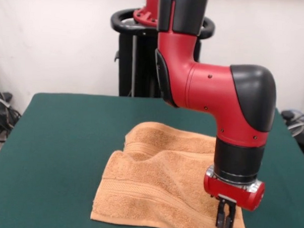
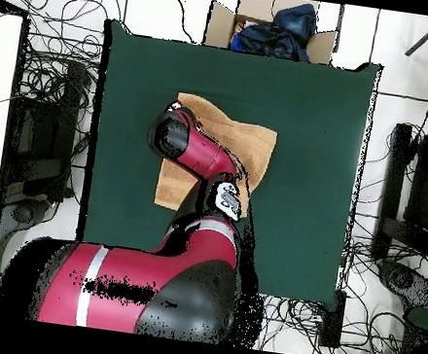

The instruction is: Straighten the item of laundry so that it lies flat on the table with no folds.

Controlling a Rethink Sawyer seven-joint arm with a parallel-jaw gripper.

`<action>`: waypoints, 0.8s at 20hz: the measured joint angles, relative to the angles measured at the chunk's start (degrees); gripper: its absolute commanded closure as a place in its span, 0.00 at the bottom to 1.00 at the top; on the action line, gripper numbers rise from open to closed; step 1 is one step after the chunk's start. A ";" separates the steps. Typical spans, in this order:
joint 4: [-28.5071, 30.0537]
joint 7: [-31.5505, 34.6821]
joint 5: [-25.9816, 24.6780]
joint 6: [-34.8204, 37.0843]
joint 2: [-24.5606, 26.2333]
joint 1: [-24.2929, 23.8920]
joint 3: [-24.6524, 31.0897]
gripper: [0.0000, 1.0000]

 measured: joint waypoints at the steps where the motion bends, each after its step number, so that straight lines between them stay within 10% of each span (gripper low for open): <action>1: 0.00 0.00 0.00 -0.01 0.01 0.00 0.01 1.00; 16: 0.00 0.00 0.64 -0.24 0.05 -0.29 0.48 1.00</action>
